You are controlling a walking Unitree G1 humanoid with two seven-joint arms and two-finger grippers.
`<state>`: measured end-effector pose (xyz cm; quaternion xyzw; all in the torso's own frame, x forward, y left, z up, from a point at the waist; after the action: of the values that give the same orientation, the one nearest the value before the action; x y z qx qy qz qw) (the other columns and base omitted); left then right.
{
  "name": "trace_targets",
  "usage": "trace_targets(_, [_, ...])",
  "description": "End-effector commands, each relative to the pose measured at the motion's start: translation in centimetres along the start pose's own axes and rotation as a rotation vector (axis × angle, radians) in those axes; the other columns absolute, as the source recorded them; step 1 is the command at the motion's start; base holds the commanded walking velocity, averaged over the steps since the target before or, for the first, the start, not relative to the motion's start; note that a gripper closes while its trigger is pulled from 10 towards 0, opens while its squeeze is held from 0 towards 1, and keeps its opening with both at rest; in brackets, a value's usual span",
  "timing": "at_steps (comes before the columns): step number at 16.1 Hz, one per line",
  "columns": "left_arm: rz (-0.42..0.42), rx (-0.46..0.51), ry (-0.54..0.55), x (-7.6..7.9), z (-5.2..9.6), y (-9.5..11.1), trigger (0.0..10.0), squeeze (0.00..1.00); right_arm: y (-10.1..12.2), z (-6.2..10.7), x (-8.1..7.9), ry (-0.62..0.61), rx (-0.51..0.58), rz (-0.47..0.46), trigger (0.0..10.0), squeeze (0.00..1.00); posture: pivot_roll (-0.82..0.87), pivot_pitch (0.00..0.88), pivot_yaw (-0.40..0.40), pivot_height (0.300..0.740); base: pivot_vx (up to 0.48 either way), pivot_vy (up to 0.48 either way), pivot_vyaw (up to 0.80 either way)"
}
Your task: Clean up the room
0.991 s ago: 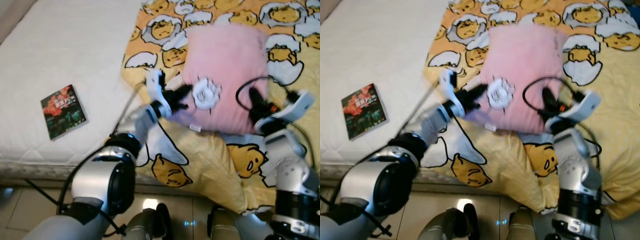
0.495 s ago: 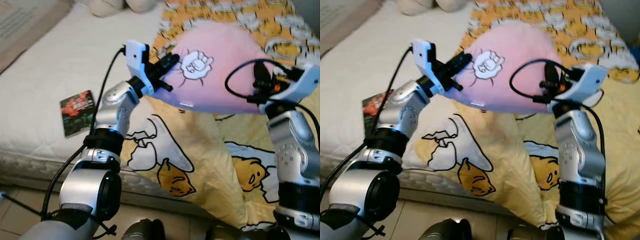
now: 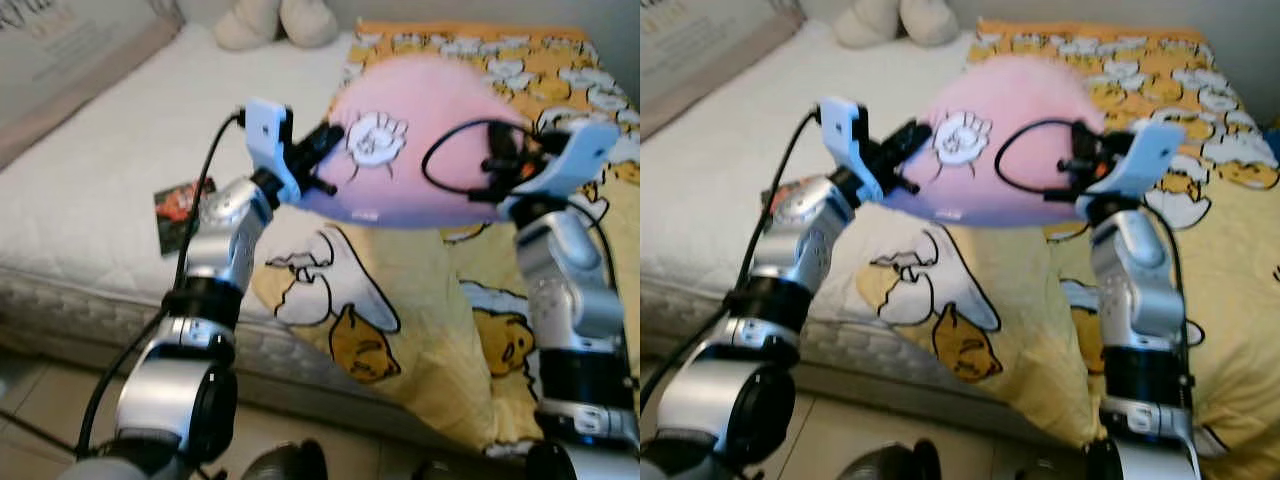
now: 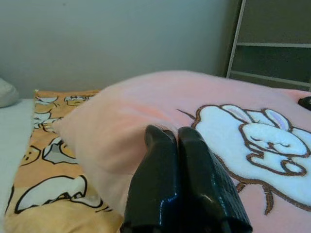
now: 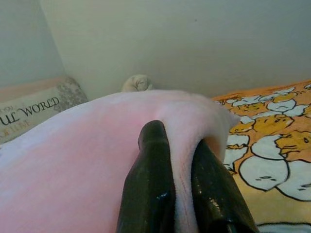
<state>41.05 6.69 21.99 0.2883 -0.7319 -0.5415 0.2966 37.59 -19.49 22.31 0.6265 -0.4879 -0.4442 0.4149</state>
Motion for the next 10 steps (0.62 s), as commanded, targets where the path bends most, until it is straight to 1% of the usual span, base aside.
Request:
trace_targets(1, [-0.037,0.015,0.012,-0.33,0.14,0.72,0.0,0.00,0.87,0.13,0.28,-0.014,0.050,0.017,0.0,0.00,-0.08,0.000,0.095,0.740,0.000,0.382,0.00])
trace_targets(5, [-0.036,-0.001,0.002,0.23,0.04,0.17,0.0,0.00,0.55,0.02,0.46,-0.016,0.048,0.024,0.0,0.00,-0.08,0.000,0.095,0.740,0.000,0.480,0.00])
trace_targets(10, [-0.042,-0.007,-0.001,0.29,0.33,-0.09,0.0,0.00,0.05,-0.14,0.37,-0.011,0.040,0.031,0.0,0.00,-0.07,0.000,0.089,0.740,0.000,0.480,0.00])
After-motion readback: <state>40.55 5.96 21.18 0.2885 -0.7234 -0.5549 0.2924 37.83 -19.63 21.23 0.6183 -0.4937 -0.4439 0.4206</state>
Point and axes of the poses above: a point about 5 cm out from each wrist's last joint towards the gripper, its own z axis pointing back from the gripper into the wrist, its own y axis along the axis of the wrist's last joint, x = y × z, the point moved 4 cm from there along -z, pointing out of the wrist towards the gripper, and after that the axes turned 2 degrees about z, right-handed, at the moved point
